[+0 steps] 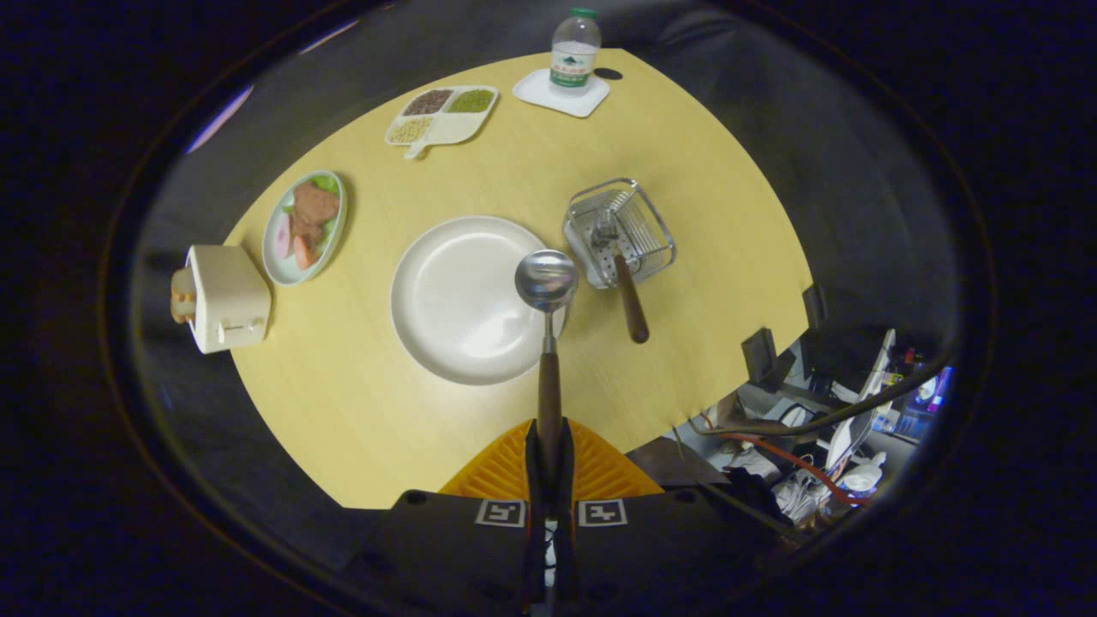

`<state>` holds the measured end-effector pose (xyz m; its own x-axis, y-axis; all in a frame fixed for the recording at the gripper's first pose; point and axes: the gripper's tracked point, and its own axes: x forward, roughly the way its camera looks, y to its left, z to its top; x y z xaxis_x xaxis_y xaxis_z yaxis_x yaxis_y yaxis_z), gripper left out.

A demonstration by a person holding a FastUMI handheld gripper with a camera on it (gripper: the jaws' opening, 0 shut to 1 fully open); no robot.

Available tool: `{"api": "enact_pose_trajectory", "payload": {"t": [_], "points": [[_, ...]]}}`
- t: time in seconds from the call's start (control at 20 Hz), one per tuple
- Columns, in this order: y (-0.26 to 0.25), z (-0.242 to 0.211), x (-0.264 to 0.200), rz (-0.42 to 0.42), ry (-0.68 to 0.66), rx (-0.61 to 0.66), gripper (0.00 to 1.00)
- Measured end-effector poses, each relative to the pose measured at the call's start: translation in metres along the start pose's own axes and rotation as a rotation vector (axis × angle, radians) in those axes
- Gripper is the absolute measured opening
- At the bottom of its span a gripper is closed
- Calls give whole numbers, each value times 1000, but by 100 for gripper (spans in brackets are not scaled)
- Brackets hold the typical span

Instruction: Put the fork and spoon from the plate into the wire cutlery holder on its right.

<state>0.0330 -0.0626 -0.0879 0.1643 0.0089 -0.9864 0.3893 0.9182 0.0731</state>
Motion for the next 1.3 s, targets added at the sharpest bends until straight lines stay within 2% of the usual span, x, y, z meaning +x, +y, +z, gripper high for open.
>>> {"api": "enact_pose_trajectory", "payload": {"t": [0.4, 0.7, 0.95, 1.0, 1.3], "points": [[-28, 42, 24, -7, 59, 82, 8], [-35, 54, 43, 4, 120, 61, 8], [-45, 55, 48, -11, 127, 23, 19], [-46, 55, 48, -10, 125, 23, 25], [-51, 46, 39, 3, 105, 0, 79]]}}
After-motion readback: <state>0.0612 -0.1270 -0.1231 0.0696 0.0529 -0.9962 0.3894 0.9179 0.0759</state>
